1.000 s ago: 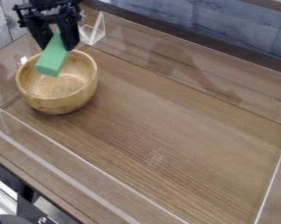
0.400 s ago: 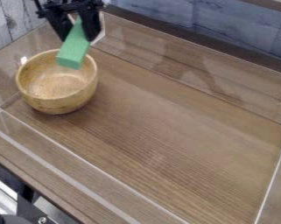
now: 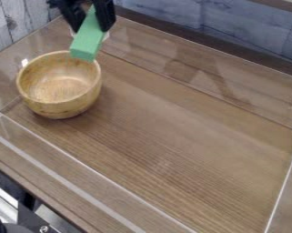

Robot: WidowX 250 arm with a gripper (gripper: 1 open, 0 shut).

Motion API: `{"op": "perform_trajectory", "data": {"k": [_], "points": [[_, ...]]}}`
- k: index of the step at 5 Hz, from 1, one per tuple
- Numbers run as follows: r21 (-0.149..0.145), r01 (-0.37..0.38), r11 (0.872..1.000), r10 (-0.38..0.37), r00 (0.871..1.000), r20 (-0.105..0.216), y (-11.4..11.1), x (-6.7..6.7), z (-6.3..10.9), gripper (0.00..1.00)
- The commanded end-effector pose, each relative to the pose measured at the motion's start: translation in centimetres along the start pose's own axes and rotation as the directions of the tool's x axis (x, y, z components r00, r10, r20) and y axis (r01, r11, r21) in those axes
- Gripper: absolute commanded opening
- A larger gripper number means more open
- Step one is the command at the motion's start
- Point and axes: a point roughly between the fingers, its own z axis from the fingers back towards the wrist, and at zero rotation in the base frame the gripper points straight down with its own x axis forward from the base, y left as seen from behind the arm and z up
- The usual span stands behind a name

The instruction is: Move green object from inside the wooden bowl to the table next to it

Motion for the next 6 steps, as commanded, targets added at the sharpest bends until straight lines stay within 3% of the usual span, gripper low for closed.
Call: {"op": "perform_trajectory", "data": {"k": [1,3,5,6], "points": [[0.007,0.022,1.000,-0.022,0.997,0.075,-1.4,0.9,2.7,0.00],[0.004,0.131,0.991,-0.131,0.990,0.046,-3.6,-1.3,2.2,0.00],[0.015,0.144,0.989,-0.145,0.989,0.038,-1.6,-3.0,3.6,0.00],[0.006,0.127,0.992,-0.127,0.991,0.044,-2.4,-3.9,3.8,0.00]]}}
